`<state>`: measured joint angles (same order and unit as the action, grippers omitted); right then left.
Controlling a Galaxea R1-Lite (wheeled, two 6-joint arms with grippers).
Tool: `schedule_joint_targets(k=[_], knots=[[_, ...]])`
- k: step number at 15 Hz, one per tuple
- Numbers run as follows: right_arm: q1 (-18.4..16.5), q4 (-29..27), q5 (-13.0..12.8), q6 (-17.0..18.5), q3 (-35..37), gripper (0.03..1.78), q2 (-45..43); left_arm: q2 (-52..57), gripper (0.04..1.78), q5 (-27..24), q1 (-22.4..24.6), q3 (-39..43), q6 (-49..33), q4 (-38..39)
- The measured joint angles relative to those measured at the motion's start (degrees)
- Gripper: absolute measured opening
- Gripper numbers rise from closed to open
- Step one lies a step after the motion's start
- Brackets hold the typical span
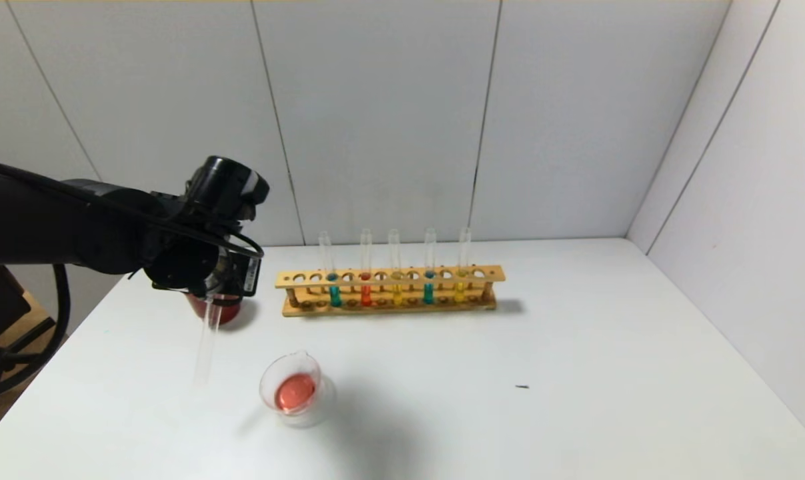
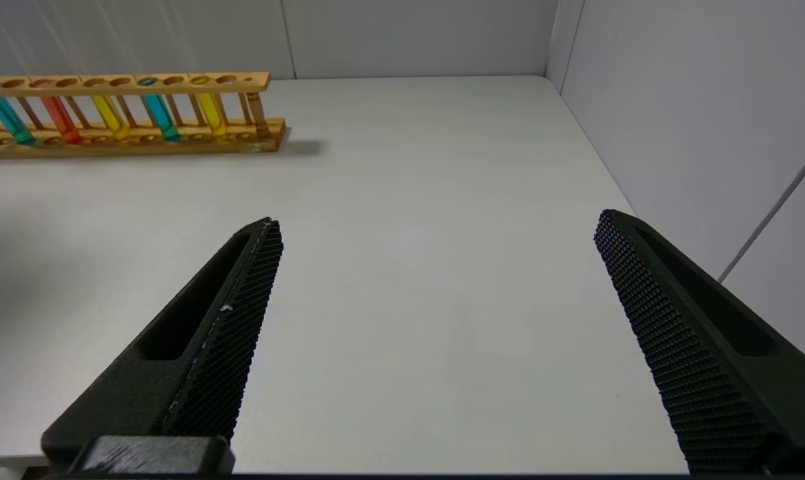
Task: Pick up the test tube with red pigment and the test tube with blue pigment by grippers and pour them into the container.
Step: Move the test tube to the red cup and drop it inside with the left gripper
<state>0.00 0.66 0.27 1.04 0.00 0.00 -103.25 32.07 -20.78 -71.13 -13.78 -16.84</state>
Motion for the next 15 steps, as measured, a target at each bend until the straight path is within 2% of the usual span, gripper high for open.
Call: schedule_joint_targets(k=[7,12,15], knots=[[0.0,0.0,0.0,0.0,0.0,1.71,0.0,3.0,0.31,-0.2,8.2,-0.1,7.3,19.9],[0.0,0.0,0.0,0.0,0.0,1.71,0.0,2.6,0.31,-5.6,12.8,-0.4,13.8,36.6],[0.0,0.0,0.0,0.0,0.0,1.71,0.0,1.3,0.31,-6.7,14.9,-0.9,15.0,39.6]])
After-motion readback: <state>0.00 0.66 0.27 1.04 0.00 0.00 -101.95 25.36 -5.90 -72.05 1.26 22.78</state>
